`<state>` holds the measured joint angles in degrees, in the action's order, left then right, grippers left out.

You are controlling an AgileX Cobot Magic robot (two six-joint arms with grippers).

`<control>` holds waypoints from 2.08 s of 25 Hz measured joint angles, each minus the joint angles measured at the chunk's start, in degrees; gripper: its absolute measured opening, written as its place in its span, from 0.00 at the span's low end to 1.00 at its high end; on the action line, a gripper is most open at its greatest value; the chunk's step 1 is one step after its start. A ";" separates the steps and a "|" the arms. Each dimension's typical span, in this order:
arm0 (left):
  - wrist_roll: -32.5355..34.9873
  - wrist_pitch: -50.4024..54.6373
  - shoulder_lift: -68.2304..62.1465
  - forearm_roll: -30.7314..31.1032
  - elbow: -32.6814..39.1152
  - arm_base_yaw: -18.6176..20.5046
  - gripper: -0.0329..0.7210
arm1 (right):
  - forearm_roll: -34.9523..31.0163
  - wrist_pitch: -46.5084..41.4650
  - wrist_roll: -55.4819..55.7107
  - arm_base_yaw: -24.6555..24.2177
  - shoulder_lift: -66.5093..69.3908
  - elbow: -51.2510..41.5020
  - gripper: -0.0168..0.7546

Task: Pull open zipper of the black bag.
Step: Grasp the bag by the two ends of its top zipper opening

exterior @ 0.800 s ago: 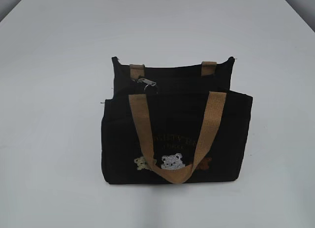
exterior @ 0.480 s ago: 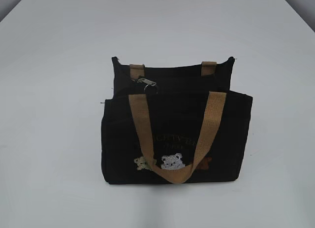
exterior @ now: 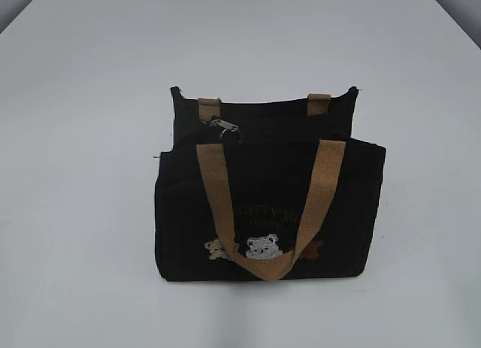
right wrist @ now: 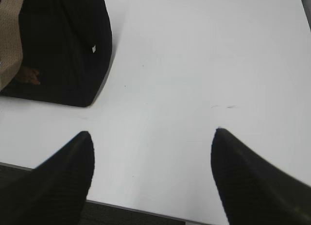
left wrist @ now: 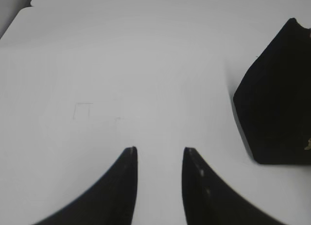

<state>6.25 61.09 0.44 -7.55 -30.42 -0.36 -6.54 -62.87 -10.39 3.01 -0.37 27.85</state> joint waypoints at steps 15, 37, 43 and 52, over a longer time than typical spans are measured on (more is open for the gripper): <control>0.00 -0.32 0.00 -0.34 0.00 0.00 0.36 | 0.00 0.00 0.00 0.00 0.00 0.00 0.77; 21.02 -11.13 -53.94 -60.92 -3.32 -0.89 0.64 | 0.05 8.94 -2.01 1.64 13.06 2.10 0.77; 25.68 -11.92 -69.76 -61.32 -15.13 -7.32 0.64 | 0.05 15.52 -2.45 6.14 26.00 7.71 0.77; 19.72 -11.36 -89.98 -50.87 -31.76 -16.34 0.64 | -0.88 16.72 -8.61 15.38 53.07 23.10 0.77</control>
<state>25.97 49.73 -89.54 -58.41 -62.18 -16.70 -7.42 -46.14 -19.00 18.39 52.70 50.95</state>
